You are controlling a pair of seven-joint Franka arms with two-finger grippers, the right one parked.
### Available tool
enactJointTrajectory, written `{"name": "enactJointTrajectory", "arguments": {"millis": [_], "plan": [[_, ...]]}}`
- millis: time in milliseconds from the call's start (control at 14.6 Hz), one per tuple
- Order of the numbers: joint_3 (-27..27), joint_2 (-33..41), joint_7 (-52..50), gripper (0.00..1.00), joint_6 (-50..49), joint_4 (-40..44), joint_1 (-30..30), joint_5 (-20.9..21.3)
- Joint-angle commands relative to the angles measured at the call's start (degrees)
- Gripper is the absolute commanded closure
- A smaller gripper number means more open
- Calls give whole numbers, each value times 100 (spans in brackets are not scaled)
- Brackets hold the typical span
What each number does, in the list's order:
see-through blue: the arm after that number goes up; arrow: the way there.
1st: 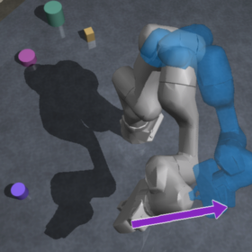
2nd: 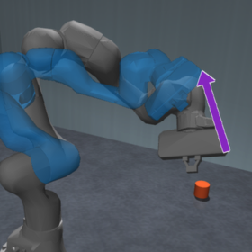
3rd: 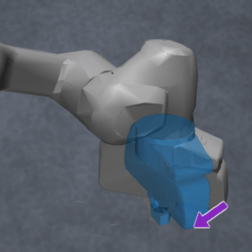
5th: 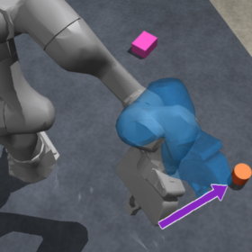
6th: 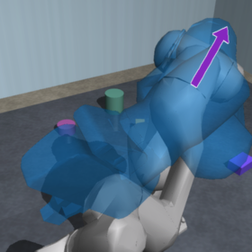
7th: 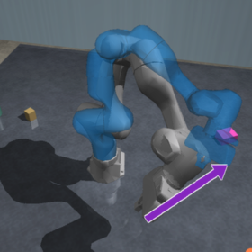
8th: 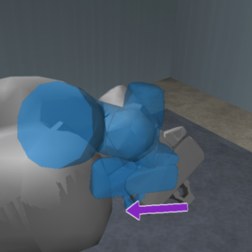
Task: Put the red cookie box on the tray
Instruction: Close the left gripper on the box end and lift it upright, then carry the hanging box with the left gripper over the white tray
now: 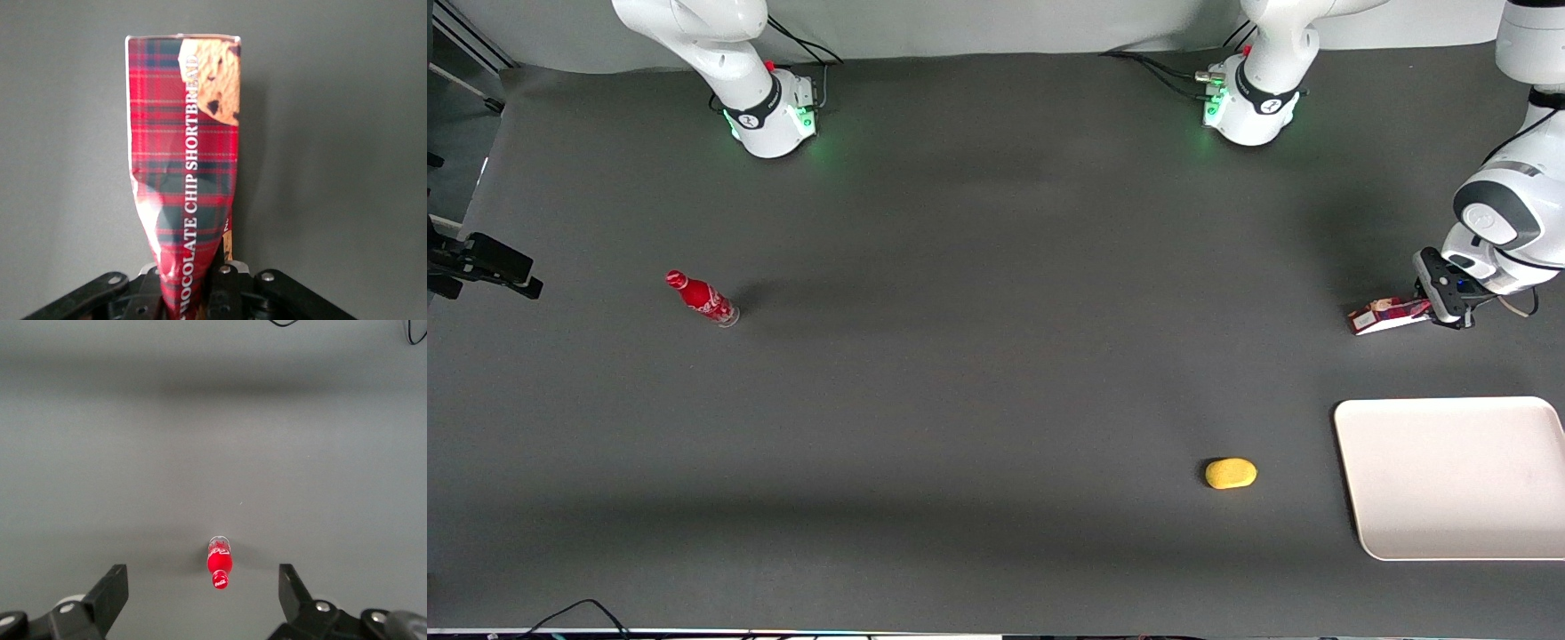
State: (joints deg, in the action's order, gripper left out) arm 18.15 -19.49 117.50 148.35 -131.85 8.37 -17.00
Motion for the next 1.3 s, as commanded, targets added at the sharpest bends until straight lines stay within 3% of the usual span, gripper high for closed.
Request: {"name": "enactJointTrajectory", "arguments": {"millis": [0, 205, 479, 616, 959, 1233], "plan": [[84, 278, -1250, 100, -419, 63, -29, -31], [154, 525, -2991, 100, -1244, 570, -29, 109], [198, 490, -4408, 100, -2387, 1914, -29, 469], [242, 446, -5049, 100, -2766, 2520, -20, 453], [356, -18, -6630, 100, -3547, 4041, 103, 198], [400, -1036, -7697, 100, -4147, 5701, 191, 154]]}}
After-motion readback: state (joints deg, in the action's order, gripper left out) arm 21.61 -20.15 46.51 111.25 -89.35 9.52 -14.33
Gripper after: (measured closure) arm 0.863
